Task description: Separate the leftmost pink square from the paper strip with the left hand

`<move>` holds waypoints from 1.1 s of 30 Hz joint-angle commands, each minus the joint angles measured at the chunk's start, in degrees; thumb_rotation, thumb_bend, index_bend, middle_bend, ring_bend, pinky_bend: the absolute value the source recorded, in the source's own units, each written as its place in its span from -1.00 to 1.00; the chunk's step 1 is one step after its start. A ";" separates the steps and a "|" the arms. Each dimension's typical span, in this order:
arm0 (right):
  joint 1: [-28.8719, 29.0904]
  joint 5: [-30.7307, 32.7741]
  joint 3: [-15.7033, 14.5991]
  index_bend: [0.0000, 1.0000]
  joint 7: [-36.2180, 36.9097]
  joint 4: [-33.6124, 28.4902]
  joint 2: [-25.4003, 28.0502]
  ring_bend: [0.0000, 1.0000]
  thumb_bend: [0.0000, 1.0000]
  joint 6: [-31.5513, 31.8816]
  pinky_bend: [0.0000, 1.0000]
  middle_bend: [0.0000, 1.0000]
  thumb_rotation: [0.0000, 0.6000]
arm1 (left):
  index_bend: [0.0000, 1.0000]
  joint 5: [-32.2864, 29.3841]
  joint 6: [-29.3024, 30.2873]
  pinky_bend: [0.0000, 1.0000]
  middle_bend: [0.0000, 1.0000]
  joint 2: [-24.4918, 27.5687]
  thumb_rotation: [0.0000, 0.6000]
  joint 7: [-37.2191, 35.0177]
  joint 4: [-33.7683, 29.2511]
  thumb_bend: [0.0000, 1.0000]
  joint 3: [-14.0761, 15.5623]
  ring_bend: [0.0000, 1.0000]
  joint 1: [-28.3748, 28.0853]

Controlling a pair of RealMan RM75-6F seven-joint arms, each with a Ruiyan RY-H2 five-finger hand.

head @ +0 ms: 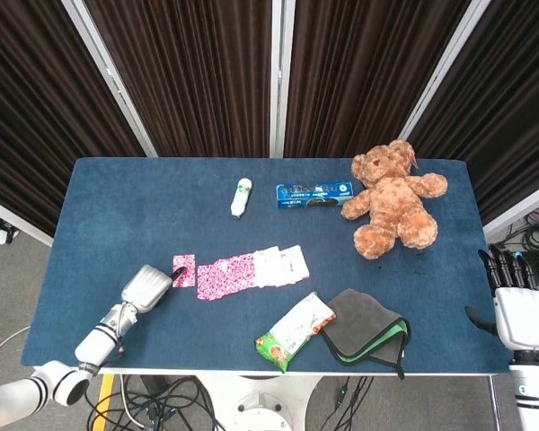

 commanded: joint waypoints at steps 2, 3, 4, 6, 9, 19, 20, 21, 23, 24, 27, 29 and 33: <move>0.12 0.04 0.04 -1.00 -0.88 -0.21 -0.03 -1.00 -0.78 0.03 -1.00 -1.00 1.00 | -0.73 -0.41 0.32 0.36 0.55 -0.24 1.00 -0.97 1.44 0.12 -0.46 0.53 0.04; 0.15 0.11 0.04 -1.00 -0.93 -0.33 -0.02 -1.00 -0.78 -0.06 -1.00 -1.00 1.00 | -0.73 -0.51 0.34 0.35 0.55 -0.28 1.00 -1.13 1.81 0.12 -0.56 0.53 0.02; 0.19 0.15 0.04 -1.00 -1.01 -0.42 -0.01 -1.00 -0.78 -0.14 -1.00 -1.00 1.00 | -0.73 -0.66 0.28 0.35 0.55 -0.32 1.00 -1.26 2.21 0.12 -0.67 0.53 -0.02; 0.26 0.19 0.00 -1.00 -1.39 -0.53 -0.05 -1.00 -0.78 -0.25 -1.00 -1.00 1.00 | -0.73 -1.18 -0.06 0.36 0.55 -0.39 1.00 -1.55 3.17 0.12 -0.90 0.53 -0.07; 0.34 0.23 -0.03 -1.00 -1.67 -0.72 -0.13 -1.00 -0.78 -0.34 -1.00 -1.00 1.00 | -0.73 -2.07 -0.62 0.36 0.55 -0.29 1.00 -1.78 4.31 0.12 -1.31 0.53 -0.14; 0.54 0.29 0.16 -1.00 -2.32 -1.25 -0.13 -1.00 -0.78 -0.21 -1.00 -1.00 1.00 | -0.73 -3.70 1.05 0.36 0.55 2.10 1.00 -2.19 2.32 0.13 -3.89 0.53 -0.69; 0.58 0.25 0.14 -1.00 -2.33 -1.26 -0.18 -1.00 -0.78 -0.24 -1.00 -1.00 1.00 | -0.73 -3.84 1.06 0.35 0.55 2.51 1.00 -2.23 0.97 0.13 -3.92 0.53 -0.66; 0.60 0.22 0.11 -1.00 -2.30 -1.25 -0.21 -1.00 -0.78 -0.27 -1.00 -1.00 1.00 | -0.73 -4.00 0.93 0.35 0.55 2.90 1.00 -2.35 -0.45 0.13 -3.83 0.53 -0.55; 0.65 0.20 0.08 -1.00 -2.22 -1.19 -0.26 -1.00 -0.78 -0.34 -1.00 -1.00 1.00 | -0.73 -4.16 0.01 0.35 0.55 4.19 1.00 -2.44 -4.92 0.13 -3.13 0.53 -0.44; 0.65 0.21 0.07 -1.00 -2.17 -1.16 -0.27 -1.00 -0.78 -0.37 -1.00 -1.00 1.00 | -0.73 -3.99 -0.49 0.35 0.54 4.85 1.00 -1.99 -6.94 0.13 -2.60 0.53 -0.50; 0.60 0.25 0.06 -1.00 -1.90 -1.04 -0.20 -1.00 -0.78 -0.32 -1.00 -1.00 1.00 | -0.73 -3.45 -1.43 0.35 0.54 6.19 1.00 0.49 -12.61 0.13 -1.11 0.53 -0.72; 0.53 0.28 0.12 -1.00 -1.67 -1.04 -0.04 -1.00 -0.78 -0.17 -1.00 -1.00 1.00 | -0.73 -4.03 -1.92 0.34 0.55 6.23 1.00 2.17 -15.22 0.13 -0.77 0.53 -0.85; 0.36 0.28 0.26 -1.00 -1.13 -0.91 0.24 -1.00 -0.78 0.25 -1.00 -1.00 1.00 | -0.73 -5.19 -1.96 0.34 0.55 5.15 1.00 4.25 -17.03 0.13 -1.05 0.53 -1.16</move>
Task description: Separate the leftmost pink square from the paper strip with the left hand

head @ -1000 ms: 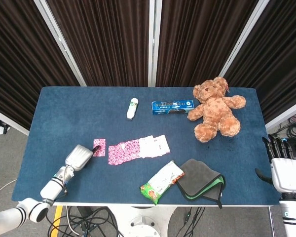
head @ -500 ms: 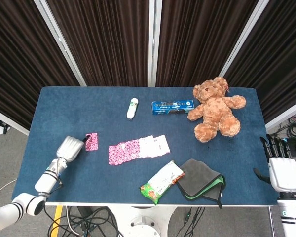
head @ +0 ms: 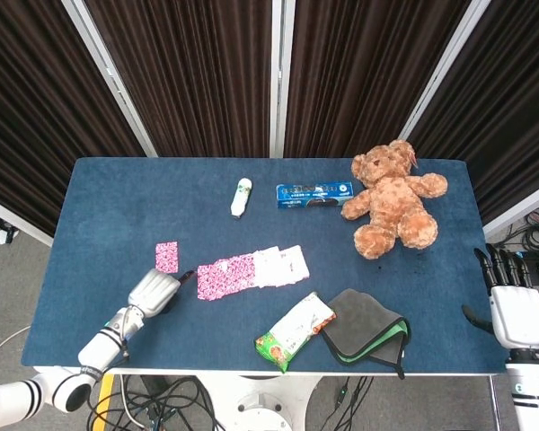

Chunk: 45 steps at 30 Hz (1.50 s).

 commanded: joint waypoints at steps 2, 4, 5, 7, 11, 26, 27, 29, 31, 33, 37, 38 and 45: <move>-0.10 0.26 0.08 -1.00 0.65 0.39 0.14 -1.00 -0.78 -0.05 -1.00 -1.00 1.00 | -0.73 -1.12 -0.22 0.34 0.55 -0.99 1.00 2.43 -1.40 0.13 0.20 0.53 -0.41; -0.08 0.52 0.06 -1.00 1.08 0.79 0.06 -1.00 -0.79 -0.35 -1.00 -1.00 1.00 | -0.73 -1.28 -0.14 0.34 0.55 -1.60 1.00 3.01 -1.21 0.13 0.21 0.53 -0.54; -0.04 0.68 0.06 -1.00 1.36 1.11 -0.02 -1.00 -0.78 -0.58 -1.00 -1.00 1.00 | -0.73 -1.37 -0.07 0.34 0.55 -2.00 1.00 3.26 -0.97 0.13 0.25 0.53 -0.57; 0.03 0.92 0.04 -1.00 1.74 1.57 -0.15 -1.00 -0.78 -0.93 -1.00 -1.00 1.00 | -0.73 -1.63 -0.03 0.33 0.55 -2.65 1.00 3.45 -0.42 0.13 0.21 0.53 -0.63; 0.13 1.26 0.12 -1.00 2.56 2.41 -0.30 -1.00 -0.78 -1.34 -1.00 -1.00 1.00 | -0.73 -2.73 0.13 0.29 0.55 -4.02 1.00 4.10 1.31 0.13 -0.23 0.53 -0.77; 0.22 1.32 0.04 -1.00 3.19 2.74 -0.31 -1.00 -0.78 -1.67 -1.00 -1.00 1.00 | -0.73 -4.43 -0.56 0.27 0.53 -4.53 1.00 5.87 1.72 0.16 1.26 0.52 -0.55; 0.20 1.31 0.02 -1.00 3.16 2.74 -0.31 -1.00 -0.78 -1.65 -1.00 -1.00 1.00 | -0.73 -4.57 -0.55 0.27 0.52 -4.43 1.00 6.10 1.50 0.16 1.41 0.52 -0.46; 0.13 1.32 -0.02 -1.00 3.13 2.70 -0.27 -1.00 -0.78 -1.57 -1.00 -1.00 1.00 | -0.72 -4.67 -0.20 0.27 0.52 -4.06 1.00 6.57 0.88 0.16 1.75 0.52 -0.19; 0.05 1.38 -0.01 -1.00 3.15 2.67 -0.21 -1.00 -0.78 -1.47 -1.00 -1.00 1.00 | -0.72 -4.58 0.37 0.27 0.52 -3.60 1.00 6.74 0.31 0.16 2.00 0.52 0.13; 0.02 1.38 0.00 -1.00 3.05 2.60 -0.09 -1.00 -0.78 -1.39 -1.00 -1.00 1.00 | -0.72 -4.42 1.15 0.26 0.52 -2.87 1.00 6.90 -0.29 0.16 2.40 0.52 0.64; -0.05 1.21 0.03 -1.00 2.66 2.21 0.07 -1.00 -0.78 -1.07 -1.00 -1.00 1.00 | -0.72 -4.54 2.18 0.25 0.52 -1.00 1.00 7.36 -1.84 0.17 3.24 0.52 1.62; -0.06 1.06 0.05 -1.00 2.60 2.04 0.01 -1.00 -0.78 -0.87 -1.00 -1.00 1.00 | -0.72 -4.59 2.56 0.25 0.52 -0.40 1.00 7.40 -2.44 0.17 3.55 0.52 2.02; 0.10 0.20 -0.37 -1.00 1.35 0.96 -0.34 -1.00 -0.79 -0.80 -1.00 -1.00 1.00 | -0.72 -4.50 4.09 0.25 0.52 2.57 1.00 8.26 -5.77 0.17 4.96 0.52 3.54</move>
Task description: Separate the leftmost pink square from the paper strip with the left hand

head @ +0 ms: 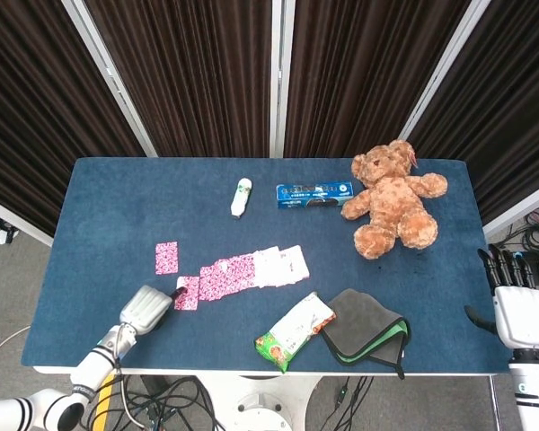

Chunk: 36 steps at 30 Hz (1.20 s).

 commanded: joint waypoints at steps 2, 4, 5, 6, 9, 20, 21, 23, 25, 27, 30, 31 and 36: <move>0.03 -0.21 -0.17 -1.00 -0.61 -0.56 -0.15 -1.00 -0.78 0.04 -1.00 -1.00 1.00 | -0.71 -0.14 0.60 0.25 0.53 1.63 1.00 0.94 -1.94 0.18 0.60 0.52 0.59; 0.02 -0.19 -0.21 -1.00 -0.88 -0.76 -0.17 -1.00 -0.78 0.04 -1.00 -1.00 1.00 | -0.71 -0.49 0.58 0.25 0.53 2.55 1.00 1.40 -2.97 0.19 0.79 0.52 0.74; 0.01 -0.16 -0.24 -1.00 -0.98 -0.85 -0.16 -1.00 -0.78 0.02 -1.00 -1.00 1.00 | -0.70 -0.88 0.39 0.25 0.53 2.97 1.00 1.83 -3.41 0.19 0.87 0.52 0.73; -0.01 -0.15 -0.27 -1.00 -1.05 -0.92 -0.14 -1.00 -0.78 0.01 -1.00 -1.00 1.00 | -0.70 -1.35 0.19 0.25 0.53 3.39 1.00 2.32 -3.87 0.19 0.94 0.52 0.73; -0.04 -0.07 -0.29 -1.00 -1.24 -1.09 -0.06 -1.00 -0.78 0.01 -1.00 -1.00 1.00 | -0.67 -2.79 -0.05 0.25 0.53 4.34 1.00 3.49 -5.16 0.19 1.00 0.52 0.85; -0.13 0.10 0.06 -1.00 -1.12 -1.44 0.38 -1.00 -0.79 0.42 -1.00 -1.00 1.00 | -0.67 -2.34 3.95 0.25 0.53 5.50 1.00 2.21 -6.38 0.19 -2.85 0.52 0.61; -0.11 0.11 0.10 -1.00 -1.08 -1.45 0.41 -1.00 -0.79 0.43 -1.00 -1.00 1.00 | -0.67 -2.50 4.40 0.25 0.53 5.80 1.00 2.04 -6.50 0.19 -3.36 0.52 0.59; -0.04 0.02 0.28 -1.00 -0.91 -1.39 0.43 -1.00 -0.78 0.59 -1.00 -1.00 1.00 | -0.67 -2.70 6.21 0.24 0.50 6.33 1.00 1.46 -6.41 0.19 -4.70 0.51 0.86; 0.02 -0.32 0.45 -1.00 -0.61 -1.14 0.29 -1.00 -0.78 0.96 -1.00 -1.00 1.00 | -0.67 -2.09 8.99 0.22 0.39 6.49 1.00 -0.36 -5.57 0.14 -6.07 0.41 1.60; 0.04 -0.65 0.56 -1.00 -0.36 -0.82 0.09 -1.00 -0.78 1.33 -1.00 -1.00 1.00 | -0.67 -1.21 11.51 0.09 0.11 6.54 1.00 -2.78 -4.52 -0.02 -7.14 0.07 2.41; -0.03 -1.11 0.70 -1.00 0.01 -0.27 -0.27 -1.00 -0.78 2.02 -1.00 -1.00 1.00 | -0.68 0.00 15.51 -0.29 -0.50 6.74 1.00 -4.84 -2.39 -0.31 -8.16 -0.68 3.91; -0.08 -1.23 0.76 -1.00 0.12 -0.08 -0.39 -1.00 -0.78 2.28 -1.00 -1.00 1.00 | -0.69 0.18 16.71 -0.40 -0.65 6.84 1.00 -5.12 -1.86 -0.38 -8.36 -0.82 4.46; -0.49 -1.39 1.11 -1.00 0.74 0.76 -0.64 -1.00 -0.78 3.54 -1.00 -1.00 1.00 | -0.71 -2.12 19.91 -0.73 -1.00 8.89 1.00 -6.94 -2.94 -0.68 -8.61 -1.00 8.04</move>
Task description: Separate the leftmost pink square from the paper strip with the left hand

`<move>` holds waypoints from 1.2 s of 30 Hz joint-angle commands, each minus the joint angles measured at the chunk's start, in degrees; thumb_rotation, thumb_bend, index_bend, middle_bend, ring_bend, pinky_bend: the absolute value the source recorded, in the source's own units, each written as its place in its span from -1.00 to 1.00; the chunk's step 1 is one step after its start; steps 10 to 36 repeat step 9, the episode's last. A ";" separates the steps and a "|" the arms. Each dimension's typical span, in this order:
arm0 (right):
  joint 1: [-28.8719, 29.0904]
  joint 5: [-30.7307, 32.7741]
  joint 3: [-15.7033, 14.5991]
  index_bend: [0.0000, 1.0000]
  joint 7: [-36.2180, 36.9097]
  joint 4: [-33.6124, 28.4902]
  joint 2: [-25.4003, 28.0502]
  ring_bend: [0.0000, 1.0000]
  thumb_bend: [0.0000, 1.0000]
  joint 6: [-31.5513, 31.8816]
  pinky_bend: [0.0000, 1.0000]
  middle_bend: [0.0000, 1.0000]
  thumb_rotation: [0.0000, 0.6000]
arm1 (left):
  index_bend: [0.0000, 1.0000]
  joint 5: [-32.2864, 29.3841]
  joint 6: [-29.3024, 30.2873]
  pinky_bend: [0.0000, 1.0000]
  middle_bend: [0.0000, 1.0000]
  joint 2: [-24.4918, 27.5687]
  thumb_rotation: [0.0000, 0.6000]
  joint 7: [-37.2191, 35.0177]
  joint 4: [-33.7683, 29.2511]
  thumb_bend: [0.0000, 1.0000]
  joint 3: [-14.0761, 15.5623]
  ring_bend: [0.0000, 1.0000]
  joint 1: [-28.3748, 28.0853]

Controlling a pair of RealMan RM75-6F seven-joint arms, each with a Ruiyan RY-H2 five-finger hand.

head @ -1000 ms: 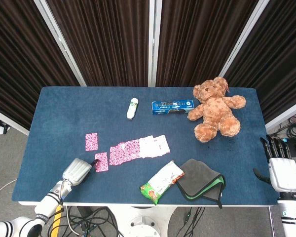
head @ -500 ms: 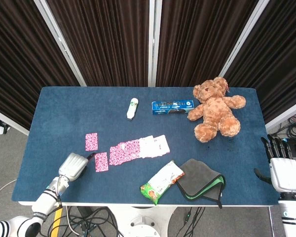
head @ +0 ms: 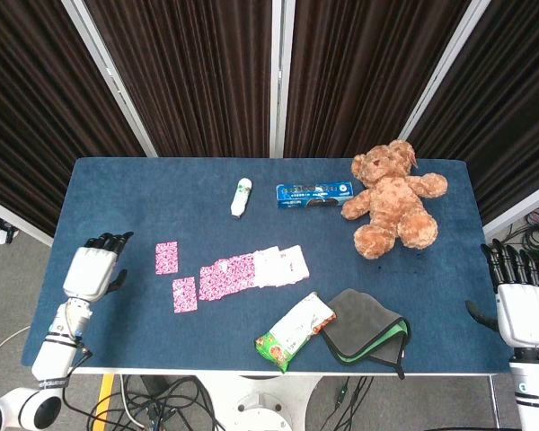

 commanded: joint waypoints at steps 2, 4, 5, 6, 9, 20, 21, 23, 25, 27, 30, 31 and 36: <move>-0.40 0.05 0.24 -1.00 0.53 0.34 0.04 -1.00 -0.78 0.74 -1.00 -1.00 1.00 | -0.71 -1.65 2.34 -0.76 -1.00 2.65 1.00 -1.81 -1.72 -0.70 0.04 -1.00 3.35; -0.62 0.17 0.35 -1.00 0.76 0.48 0.05 -1.00 -0.78 1.12 -1.00 -1.00 1.00 | -0.71 -1.70 3.20 -0.76 -1.00 3.54 1.00 -2.29 -2.34 -0.71 0.35 -1.00 4.44; -0.72 0.30 0.43 -1.00 0.92 0.56 0.05 -1.00 -0.78 1.24 -1.00 -1.00 1.00 | -0.71 -1.73 3.58 -0.76 -1.00 4.13 1.00 -2.59 -2.81 -0.71 0.49 -1.00 5.02; -0.77 0.41 0.47 -1.00 1.08 0.62 0.03 -1.00 -0.78 1.26 -1.00 -1.00 1.00 | -0.71 -1.74 3.77 -0.76 -1.00 4.57 1.00 -2.77 -3.13 -0.71 0.54 -1.00 5.34; -0.80 0.60 0.49 -1.00 1.51 0.91 -0.19 -1.00 -0.79 1.12 -1.00 -1.00 1.00 | -0.71 -1.38 4.15 -0.76 -1.00 5.69 1.00 -3.10 -3.68 -0.71 0.50 -1.00 5.92; -0.80 0.60 0.49 -1.00 1.51 0.91 -0.19 -1.00 -0.79 1.12 -1.00 -1.00 1.00 | -0.71 -1.38 4.15 -0.76 -1.00 5.69 1.00 -3.10 -3.68 -0.71 0.50 -1.00 5.92; -0.80 0.60 0.49 -1.00 1.51 0.91 -0.19 -1.00 -0.79 1.12 -1.00 -1.00 1.00 | -0.71 -1.38 4.15 -0.76 -1.00 5.69 1.00 -3.10 -3.68 -0.71 0.50 -1.00 5.92; -0.80 0.60 0.49 -1.00 1.51 0.91 -0.19 -1.00 -0.79 1.12 -1.00 -1.00 1.00 | -0.71 -1.38 4.15 -0.76 -1.00 5.69 1.00 -3.10 -3.68 -0.71 0.50 -1.00 5.92; -0.80 0.60 0.49 -1.00 1.51 0.91 -0.19 -1.00 -0.79 1.12 -1.00 -1.00 1.00 | -0.71 -1.38 4.15 -0.76 -1.00 5.69 1.00 -3.10 -3.68 -0.71 0.50 -1.00 5.92; -0.80 0.60 0.49 -1.00 1.51 0.91 -0.19 -1.00 -0.79 1.12 -1.00 -1.00 1.00 | -0.71 -1.38 4.15 -0.76 -1.00 5.69 1.00 -3.10 -3.68 -0.71 0.50 -1.00 5.92; -0.80 0.60 0.49 -1.00 1.51 0.91 -0.19 -1.00 -0.79 1.12 -1.00 -1.00 1.00 | -0.71 -1.38 4.15 -0.76 -1.00 5.69 1.00 -3.10 -3.68 -0.71 0.50 -1.00 5.92; -0.80 0.60 0.49 -1.00 1.51 0.91 -0.19 -1.00 -0.79 1.12 -1.00 -1.00 1.00 | -0.71 -1.38 4.15 -0.76 -1.00 5.69 1.00 -3.10 -3.68 -0.71 0.50 -1.00 5.92; -0.80 0.60 0.49 -1.00 1.51 0.91 -0.19 -1.00 -0.79 1.12 -1.00 -1.00 1.00 | -0.71 -1.38 4.15 -0.76 -1.00 5.69 1.00 -3.10 -3.68 -0.71 0.50 -1.00 5.92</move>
